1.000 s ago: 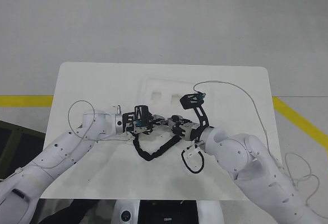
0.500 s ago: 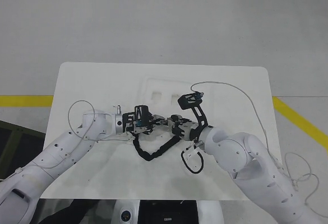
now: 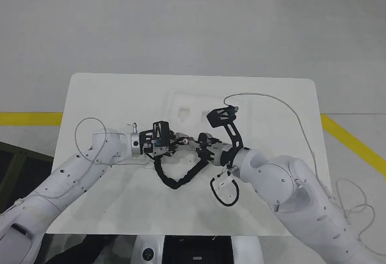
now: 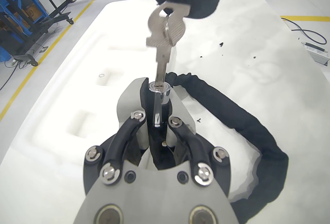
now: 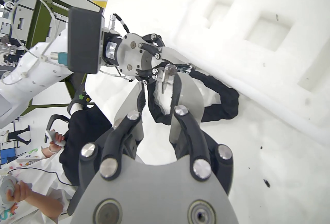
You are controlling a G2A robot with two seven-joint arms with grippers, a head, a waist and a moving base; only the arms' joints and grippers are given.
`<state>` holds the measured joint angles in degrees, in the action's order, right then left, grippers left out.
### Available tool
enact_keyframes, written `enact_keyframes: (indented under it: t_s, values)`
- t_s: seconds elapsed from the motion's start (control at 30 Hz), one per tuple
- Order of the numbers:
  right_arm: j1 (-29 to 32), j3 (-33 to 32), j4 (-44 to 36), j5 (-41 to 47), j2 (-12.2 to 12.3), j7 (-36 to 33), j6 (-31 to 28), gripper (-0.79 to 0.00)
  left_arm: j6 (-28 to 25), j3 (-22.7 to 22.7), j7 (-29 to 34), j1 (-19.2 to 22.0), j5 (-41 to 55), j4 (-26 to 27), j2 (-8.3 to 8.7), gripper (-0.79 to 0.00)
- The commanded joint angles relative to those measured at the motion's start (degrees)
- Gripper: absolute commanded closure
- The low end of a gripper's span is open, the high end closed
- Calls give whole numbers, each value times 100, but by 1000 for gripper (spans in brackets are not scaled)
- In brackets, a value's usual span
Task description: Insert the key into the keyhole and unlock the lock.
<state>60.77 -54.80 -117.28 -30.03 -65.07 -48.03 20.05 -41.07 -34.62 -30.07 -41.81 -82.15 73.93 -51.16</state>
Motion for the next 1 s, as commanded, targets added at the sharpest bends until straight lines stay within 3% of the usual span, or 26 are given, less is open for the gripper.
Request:
enact_keyframes:
  t_s: [0.0,0.27,0.43,0.47,0.5,0.73,0.97]
  values:
    - [23,-44,-4,74,-3,34,-60,-268,-20,-41,29,-37,-15,24,4,0]
    - [0,-165,130,318,-38,174,-188,-299,42,-144,196,-216,-100,170,-31,0]
    - [218,-416,277,461,1,265,-603,-379,6,-226,330,-257,-29,278,-68,0]
    - [277,-475,280,487,12,279,-708,-551,-4,-241,386,-265,13,297,-78,0]
    - [340,-564,280,488,28,303,-805,-785,-18,-262,436,-273,57,305,-86,0]
    - [881,-1300,236,886,158,162,-1571,-785,-110,-456,767,-393,244,331,-94,0]
    - [881,-1300,236,886,158,162,-1571,-785,-366,-537,907,-437,407,372,-117,0]
